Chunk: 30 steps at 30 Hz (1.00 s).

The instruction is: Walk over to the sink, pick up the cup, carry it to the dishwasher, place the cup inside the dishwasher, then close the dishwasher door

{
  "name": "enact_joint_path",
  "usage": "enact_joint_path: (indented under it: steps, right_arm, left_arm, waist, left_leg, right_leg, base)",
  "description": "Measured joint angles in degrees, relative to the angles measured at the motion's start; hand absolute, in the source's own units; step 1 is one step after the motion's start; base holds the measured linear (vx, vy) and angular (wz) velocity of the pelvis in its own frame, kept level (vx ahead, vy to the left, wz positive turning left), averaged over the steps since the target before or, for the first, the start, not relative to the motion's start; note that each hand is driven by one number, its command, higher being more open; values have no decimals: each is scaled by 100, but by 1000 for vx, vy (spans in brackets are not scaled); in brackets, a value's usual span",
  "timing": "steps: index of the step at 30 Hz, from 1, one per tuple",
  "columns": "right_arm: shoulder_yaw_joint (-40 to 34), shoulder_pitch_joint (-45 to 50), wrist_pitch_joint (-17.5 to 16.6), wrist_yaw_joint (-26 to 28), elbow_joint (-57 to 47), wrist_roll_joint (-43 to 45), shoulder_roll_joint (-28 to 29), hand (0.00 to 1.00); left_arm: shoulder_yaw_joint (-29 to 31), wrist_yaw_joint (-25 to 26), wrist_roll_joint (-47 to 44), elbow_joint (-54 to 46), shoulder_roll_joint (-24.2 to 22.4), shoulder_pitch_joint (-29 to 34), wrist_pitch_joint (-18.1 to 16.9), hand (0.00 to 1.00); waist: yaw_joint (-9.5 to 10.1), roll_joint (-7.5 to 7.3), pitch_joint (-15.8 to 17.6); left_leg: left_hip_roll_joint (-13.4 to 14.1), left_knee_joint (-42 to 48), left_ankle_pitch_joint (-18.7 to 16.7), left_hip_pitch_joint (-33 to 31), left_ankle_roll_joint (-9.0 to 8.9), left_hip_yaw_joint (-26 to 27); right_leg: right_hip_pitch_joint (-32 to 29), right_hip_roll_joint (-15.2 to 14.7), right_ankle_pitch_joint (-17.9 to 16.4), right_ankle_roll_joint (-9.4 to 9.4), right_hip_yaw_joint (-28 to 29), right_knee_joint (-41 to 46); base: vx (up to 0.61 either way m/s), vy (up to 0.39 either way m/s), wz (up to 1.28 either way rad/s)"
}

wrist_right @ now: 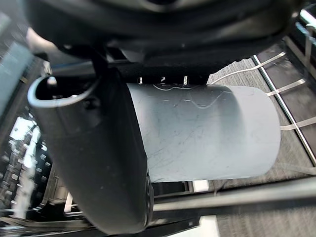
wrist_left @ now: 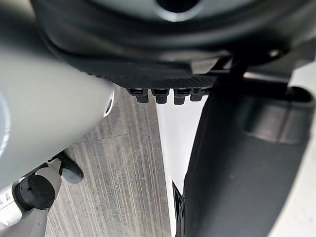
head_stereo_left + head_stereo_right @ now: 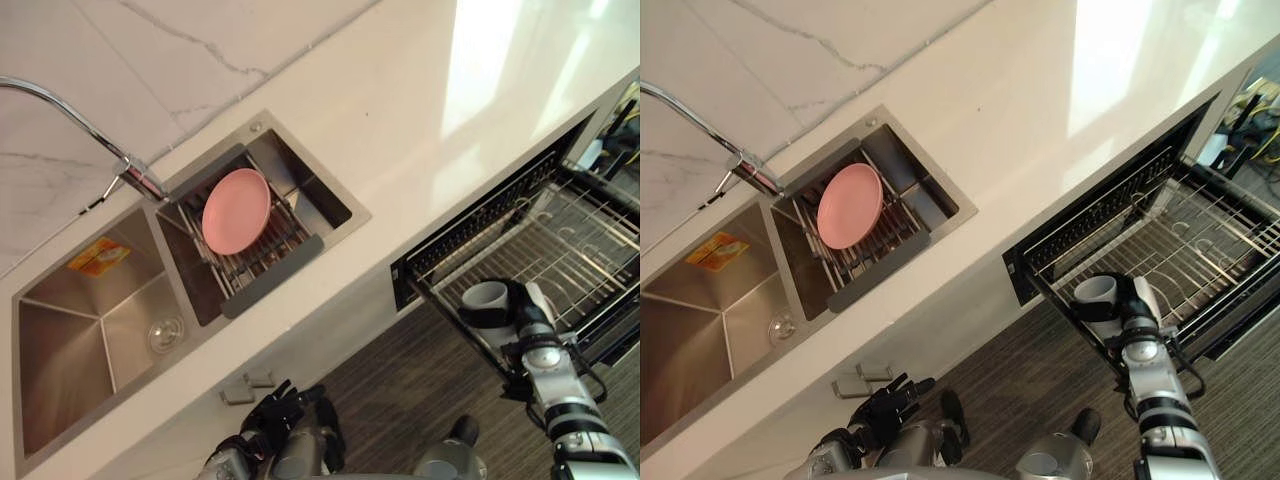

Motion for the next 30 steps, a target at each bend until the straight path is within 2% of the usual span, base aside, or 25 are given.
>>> enact_joint_path:
  steps: [1,2,8,11,15,17,19,21,22,23,24,26,27,28,30]
  right_arm:
    - [18,-94,9,-5,86,-63,-32,0]
    - [37,-169,9,-6,141,-161,-44,100]
    - [127,-229,41,121,220,-806,-304,100]
    - [88,-201,143,120,296,-721,-385,100]
    - [-155,113,132,-70,76,-185,-297,100]
    - [-681,596,91,-232,-596,207,76,100]
    - [-1106,1040,-127,-332,-1282,577,522,100]
    - [-1473,1417,-323,-392,-1824,850,897,100]
    - [-1640,1569,-388,-403,-2035,1029,1047,100]
    - [-1811,1709,-456,-386,-2196,1304,1189,100]
    - [-1971,1826,-491,-328,-2399,1714,1304,100]
    - [-2212,1953,-588,-119,-2750,2384,1501,100]
    - [-2410,2088,-724,175,-3269,3150,1773,100]
    - [-2478,2160,-810,348,-3489,3499,1904,100]
    - [-2714,2579,-1141,1205,-4314,4848,2443,100]
  left_arm:
    - [9,-58,-57,2,6,-5,0,100]
    - [8,-73,-148,4,25,-4,4,100]
    - [-7,-277,-436,12,131,-5,41,100]
    - [-1,-356,-533,12,198,-5,83,100]
    - [34,-331,-525,16,198,-4,92,100]
    - [187,-280,-520,81,182,12,155,100]
    - [438,-138,-521,230,144,92,202,100]
    - [688,70,-512,405,130,163,233,100]
    - [797,154,-508,453,140,210,223,100]
    - [887,338,-375,553,149,283,195,100]
    - [980,519,-168,641,147,335,43,100]
    - [1033,719,219,779,138,416,-81,100]
    - [1083,851,498,882,76,556,-164,100]
    - [1143,907,567,921,30,604,-166,100]
    - [1544,1114,698,964,-224,712,-180,100]
  waist:
    - [19,7,23]
    - [39,9,30]
    - [27,51,134]
    - [24,10,174]
    - [38,-8,185]
    - [21,-15,180]
    - [-28,-27,153]
    - [-44,-157,77]
    - [-53,-196,-22]
    - [-77,-341,-116]
    - [-91,-453,-170]
    - [-154,-567,-249]
    - [-168,-620,-326]
    - [-171,-637,-363]
    - [-207,-710,-519]
  left_leg:
    - [-3,-84,161,-19,-14,-43]
    - [0,-146,280,-45,-7,-73]
    - [-23,-346,370,-139,-1,-265]
    - [-91,-421,369,-137,-1,-350]
    - [-153,-473,363,-78,-3,-417]
    - [-142,-491,257,15,-1,-411]
    - [-65,-490,-85,180,11,-358]
    - [-59,-479,-239,267,30,-229]
    - [-75,-475,-275,292,28,-148]
    - [-95,-474,-303,331,30,-30]
    - [-98,-474,-325,427,30,63]
    - [-88,-475,-354,524,-8,142]
    - [-29,-483,-461,667,-12,319]
    - [-10,-483,-492,720,-18,389]
    - [32,-469,-553,850,-35,509]
  right_leg:
    - [-30,8,-22,-35,-36,37]
    - [-74,16,-41,-65,-54,75]
    - [-176,33,-136,-65,-128,143]
    - [-139,32,-136,-33,-82,128]
    - [15,98,-102,32,40,-34]
    - [135,193,-71,63,145,-199]
    - [279,314,19,99,231,-401]
    - [390,348,174,133,337,-656]
    - [441,363,278,161,368,-821]
    - [481,367,413,166,441,-974]
    - [558,381,464,165,508,-1082]
    - [622,403,472,163,571,-1131]
    - [635,457,460,154,706,-1161]
    - [649,473,458,150,767,-1189]
    - [732,506,457,150,839,-1207]
  base:
    - [-111,-38,18]
    - [-122,-41,15]
    - [-76,14,14]
    - [-66,33,22]
    - [-65,16,20]
    - [-46,-4,-1]
    - [20,10,-29]
    - [70,26,-32]
    - [76,18,-30]
    - [101,13,-37]
    - [83,10,-34]
    - [66,-4,-35]
    - [53,-7,-51]
    - [55,-11,-55]
    - [54,-18,-27]
